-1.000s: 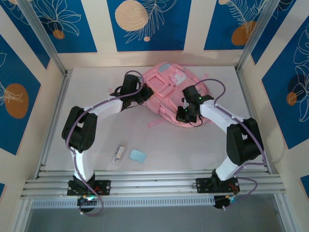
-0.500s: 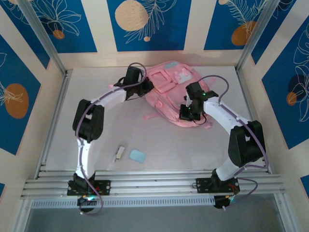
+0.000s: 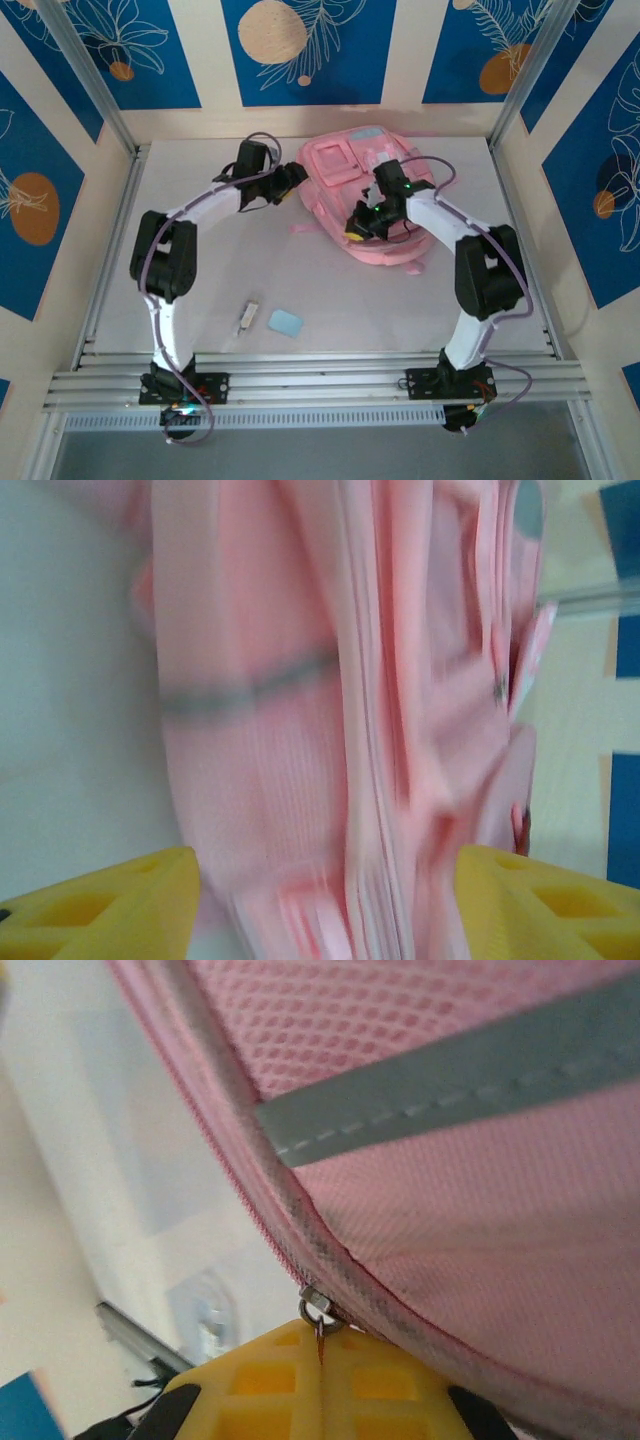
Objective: Pack the student bag
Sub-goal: Zip the student bag at the center of the table.
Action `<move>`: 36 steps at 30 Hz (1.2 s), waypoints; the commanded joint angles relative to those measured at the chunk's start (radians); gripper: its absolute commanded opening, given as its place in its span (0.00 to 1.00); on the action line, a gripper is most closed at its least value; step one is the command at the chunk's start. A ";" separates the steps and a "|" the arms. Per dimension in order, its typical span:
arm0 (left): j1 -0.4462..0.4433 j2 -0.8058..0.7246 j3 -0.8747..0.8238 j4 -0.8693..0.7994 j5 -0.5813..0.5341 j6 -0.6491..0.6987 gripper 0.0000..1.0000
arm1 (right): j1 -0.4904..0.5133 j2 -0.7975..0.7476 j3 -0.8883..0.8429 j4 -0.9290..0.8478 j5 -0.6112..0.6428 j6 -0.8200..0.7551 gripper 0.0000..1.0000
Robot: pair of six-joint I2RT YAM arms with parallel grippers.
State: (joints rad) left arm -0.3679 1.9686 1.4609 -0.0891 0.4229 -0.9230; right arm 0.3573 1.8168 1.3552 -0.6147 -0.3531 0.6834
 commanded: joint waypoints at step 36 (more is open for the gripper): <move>-0.024 0.010 0.031 0.008 -0.111 0.114 0.00 | -0.096 -0.026 0.089 -0.513 0.946 -0.341 0.00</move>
State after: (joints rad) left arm -0.4683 2.0079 1.4361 -0.0818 0.4374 -0.8536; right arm 0.3000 1.7607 1.4075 -0.9985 0.3710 0.3714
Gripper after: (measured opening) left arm 0.047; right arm 0.064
